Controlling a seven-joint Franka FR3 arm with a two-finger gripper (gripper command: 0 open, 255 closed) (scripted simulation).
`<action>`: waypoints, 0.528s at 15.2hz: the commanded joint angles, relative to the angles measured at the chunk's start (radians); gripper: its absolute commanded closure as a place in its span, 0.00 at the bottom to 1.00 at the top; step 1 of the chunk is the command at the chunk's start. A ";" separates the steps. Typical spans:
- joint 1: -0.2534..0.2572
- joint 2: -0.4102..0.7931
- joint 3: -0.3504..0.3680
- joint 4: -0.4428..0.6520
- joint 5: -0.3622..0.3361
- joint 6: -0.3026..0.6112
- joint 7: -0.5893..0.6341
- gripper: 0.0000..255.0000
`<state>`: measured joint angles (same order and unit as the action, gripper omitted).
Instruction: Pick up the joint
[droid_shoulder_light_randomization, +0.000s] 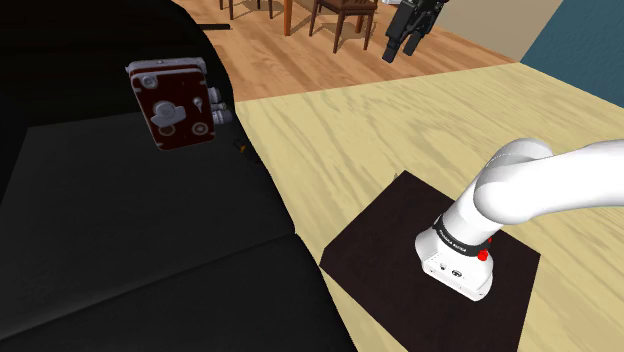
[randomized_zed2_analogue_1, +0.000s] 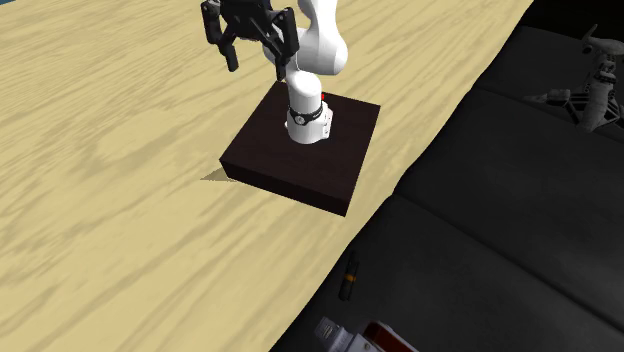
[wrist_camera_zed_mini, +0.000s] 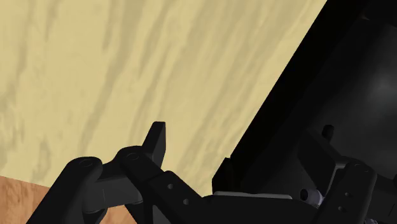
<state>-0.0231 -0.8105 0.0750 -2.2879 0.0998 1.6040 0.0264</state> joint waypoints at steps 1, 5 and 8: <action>0.000 0.000 0.000 0.000 0.000 0.000 0.000 0.00; 0.017 0.064 0.061 -0.040 0.040 0.106 0.050 0.00; 0.029 0.125 0.107 -0.056 0.066 0.186 0.087 0.00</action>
<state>0.0021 -0.7090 0.1664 -2.3391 0.1577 1.7590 0.1013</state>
